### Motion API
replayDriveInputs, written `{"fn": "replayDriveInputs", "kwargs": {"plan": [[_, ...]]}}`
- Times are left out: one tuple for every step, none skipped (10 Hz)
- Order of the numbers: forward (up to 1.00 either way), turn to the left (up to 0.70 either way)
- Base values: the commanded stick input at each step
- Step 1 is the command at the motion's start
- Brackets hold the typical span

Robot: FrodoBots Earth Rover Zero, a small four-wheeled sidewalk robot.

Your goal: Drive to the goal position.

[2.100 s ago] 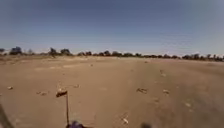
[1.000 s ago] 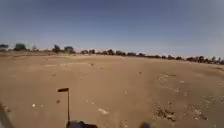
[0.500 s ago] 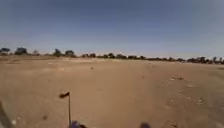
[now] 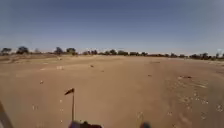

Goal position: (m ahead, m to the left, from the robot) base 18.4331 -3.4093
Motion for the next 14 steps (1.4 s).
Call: {"fn": "replayDriveInputs", "kwargs": {"plan": [[0.7,0.0],[0.7,0.0],[0.7,0.0],[0.7,0.0],[0.7,0.0],[0.7,0.0],[0.7,0.0],[0.7,0.0],[0.7,0.0],[0.7,0.0],[0.7,0.0],[0.7,0.0],[0.7,0.0],[0.7,-0.2]]}}
